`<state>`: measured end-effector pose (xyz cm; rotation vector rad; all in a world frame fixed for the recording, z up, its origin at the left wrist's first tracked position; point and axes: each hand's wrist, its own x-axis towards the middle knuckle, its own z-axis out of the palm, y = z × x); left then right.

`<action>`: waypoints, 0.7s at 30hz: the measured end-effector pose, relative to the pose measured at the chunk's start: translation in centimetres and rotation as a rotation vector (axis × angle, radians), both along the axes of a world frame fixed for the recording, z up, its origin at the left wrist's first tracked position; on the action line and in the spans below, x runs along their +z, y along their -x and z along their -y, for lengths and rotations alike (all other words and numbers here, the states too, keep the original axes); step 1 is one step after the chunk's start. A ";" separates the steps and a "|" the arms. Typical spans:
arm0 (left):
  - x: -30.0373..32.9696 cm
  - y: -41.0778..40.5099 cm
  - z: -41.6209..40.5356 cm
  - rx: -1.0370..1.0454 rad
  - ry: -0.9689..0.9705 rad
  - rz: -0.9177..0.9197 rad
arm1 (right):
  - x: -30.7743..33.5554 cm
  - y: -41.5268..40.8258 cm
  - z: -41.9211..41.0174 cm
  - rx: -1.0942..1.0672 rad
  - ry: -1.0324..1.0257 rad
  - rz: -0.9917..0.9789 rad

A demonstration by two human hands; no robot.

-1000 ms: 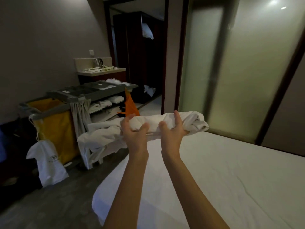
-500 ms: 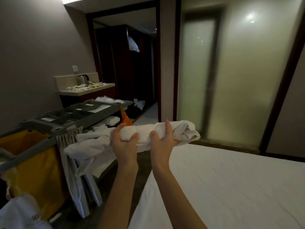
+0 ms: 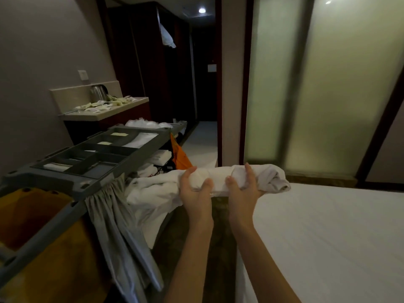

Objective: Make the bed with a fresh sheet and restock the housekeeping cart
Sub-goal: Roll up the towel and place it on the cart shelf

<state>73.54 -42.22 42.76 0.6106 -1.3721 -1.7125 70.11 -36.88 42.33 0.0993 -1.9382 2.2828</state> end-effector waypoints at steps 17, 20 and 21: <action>-7.8 26.1 17.5 0.068 -0.027 0.068 | -8.2 26.7 17.9 0.005 -0.094 -0.034; -10.0 30.8 20.3 0.090 0.007 0.083 | -10.0 31.4 20.7 0.040 -0.036 -0.010; -11.1 32.5 21.3 0.080 0.015 0.064 | -10.8 32.9 21.7 0.044 -0.017 -0.006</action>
